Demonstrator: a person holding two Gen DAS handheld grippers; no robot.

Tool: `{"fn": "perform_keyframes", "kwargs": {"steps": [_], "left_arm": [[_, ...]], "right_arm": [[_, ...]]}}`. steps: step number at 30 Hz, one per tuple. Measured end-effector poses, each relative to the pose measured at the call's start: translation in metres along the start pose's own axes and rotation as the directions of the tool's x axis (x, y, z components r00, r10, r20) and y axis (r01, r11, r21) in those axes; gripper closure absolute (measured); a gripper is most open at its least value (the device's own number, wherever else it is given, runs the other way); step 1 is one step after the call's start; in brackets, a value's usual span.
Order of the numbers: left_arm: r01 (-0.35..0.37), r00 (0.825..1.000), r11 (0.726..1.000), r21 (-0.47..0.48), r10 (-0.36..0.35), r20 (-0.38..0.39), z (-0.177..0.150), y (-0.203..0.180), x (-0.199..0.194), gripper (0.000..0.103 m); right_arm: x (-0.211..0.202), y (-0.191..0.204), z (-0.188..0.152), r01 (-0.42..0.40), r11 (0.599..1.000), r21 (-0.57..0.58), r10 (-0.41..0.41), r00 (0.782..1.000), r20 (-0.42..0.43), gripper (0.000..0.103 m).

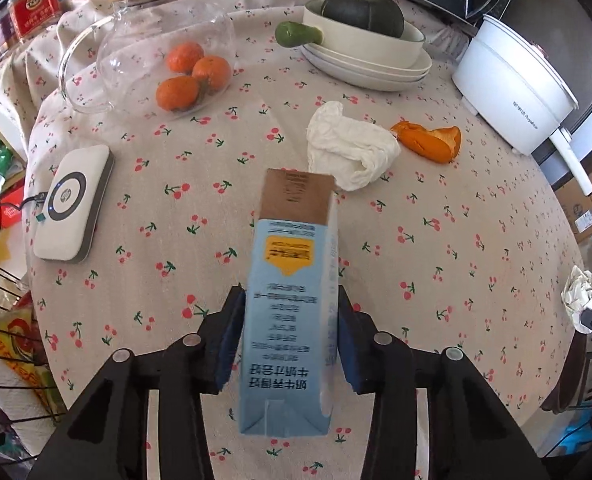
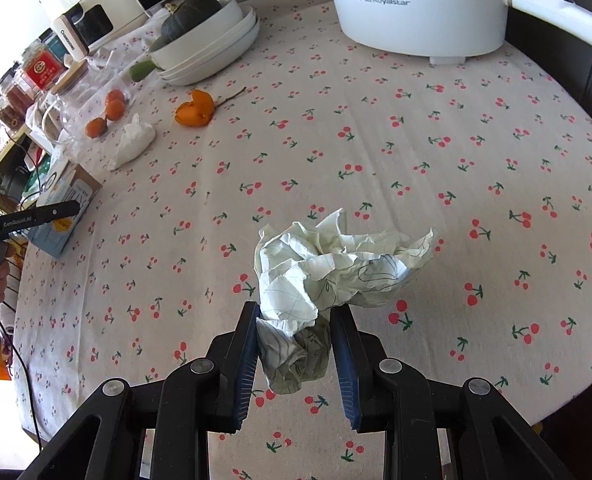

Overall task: Collect trash
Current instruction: 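Carry the milk carton and crumpled tissue over the brown bin with both tools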

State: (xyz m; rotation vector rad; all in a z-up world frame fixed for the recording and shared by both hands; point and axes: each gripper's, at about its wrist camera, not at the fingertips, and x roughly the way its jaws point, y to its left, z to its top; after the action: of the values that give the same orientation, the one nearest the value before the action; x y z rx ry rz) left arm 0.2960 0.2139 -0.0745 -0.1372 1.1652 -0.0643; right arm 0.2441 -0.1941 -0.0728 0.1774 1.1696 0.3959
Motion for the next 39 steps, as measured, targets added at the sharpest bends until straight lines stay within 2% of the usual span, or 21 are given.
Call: {"fn": "perform_keyframes", "kwargs": {"steps": [7,13,25,30,39], "left_arm": [[0.050,0.999,0.992,-0.113,-0.050,-0.003,-0.024,-0.004,-0.020,0.063],[0.080,0.997,0.989,-0.128,-0.079,0.011,-0.044,-0.030,-0.049,0.063],[0.157,0.986,0.986,-0.063,-0.153,0.064,-0.084,-0.116,-0.102,0.063],[0.202,0.978,0.978,-0.059,-0.199,0.061,-0.100,-0.146,-0.102,0.063],[0.210,0.977,0.976,0.049,-0.211,0.022,-0.112,-0.203,-0.090,0.063]], "right_arm": [[-0.019,0.007,-0.002,0.008,1.000,0.003,-0.008,1.000,0.027,0.071],[-0.052,0.008,-0.010,0.017,1.000,0.019,-0.019,0.997,0.076,0.071],[-0.100,-0.012,-0.056,0.008,0.993,0.121,-0.024,0.992,0.126,0.071],[-0.108,-0.027,-0.071,0.019,0.985,0.172,-0.039,0.993,0.114,0.071],[-0.119,-0.048,-0.096,0.070,0.977,0.200,-0.087,0.993,0.076,0.071]]}}
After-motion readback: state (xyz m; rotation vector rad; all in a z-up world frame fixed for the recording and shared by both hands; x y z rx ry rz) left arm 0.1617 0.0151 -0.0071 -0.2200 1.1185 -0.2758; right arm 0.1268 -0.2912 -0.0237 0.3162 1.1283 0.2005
